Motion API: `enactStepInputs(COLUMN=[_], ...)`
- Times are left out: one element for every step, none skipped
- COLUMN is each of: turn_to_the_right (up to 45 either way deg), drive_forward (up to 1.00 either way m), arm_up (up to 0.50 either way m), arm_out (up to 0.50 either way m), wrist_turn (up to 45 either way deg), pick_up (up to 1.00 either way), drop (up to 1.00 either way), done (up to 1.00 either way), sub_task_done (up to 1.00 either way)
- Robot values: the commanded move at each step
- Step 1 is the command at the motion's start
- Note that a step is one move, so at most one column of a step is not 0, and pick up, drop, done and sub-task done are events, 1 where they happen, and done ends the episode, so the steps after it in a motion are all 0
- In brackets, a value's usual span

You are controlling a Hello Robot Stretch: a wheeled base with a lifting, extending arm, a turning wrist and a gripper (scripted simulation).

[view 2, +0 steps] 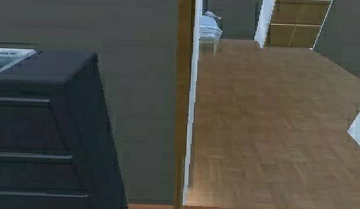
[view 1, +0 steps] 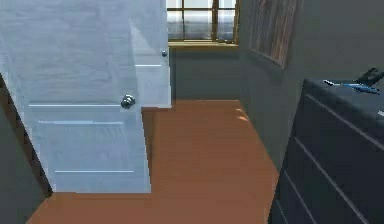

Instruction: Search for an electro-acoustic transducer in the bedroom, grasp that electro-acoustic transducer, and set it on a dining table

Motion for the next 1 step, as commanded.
enactStepInputs(turn_to_the_right=[0.0], drive_forward=[1.00], arm_up=[0.00], arm_out=[0.00], wrist_turn=[0.0], pick_up=[0.00], drop=[0.00], done=[0.00], sub_task_done=[0.00])
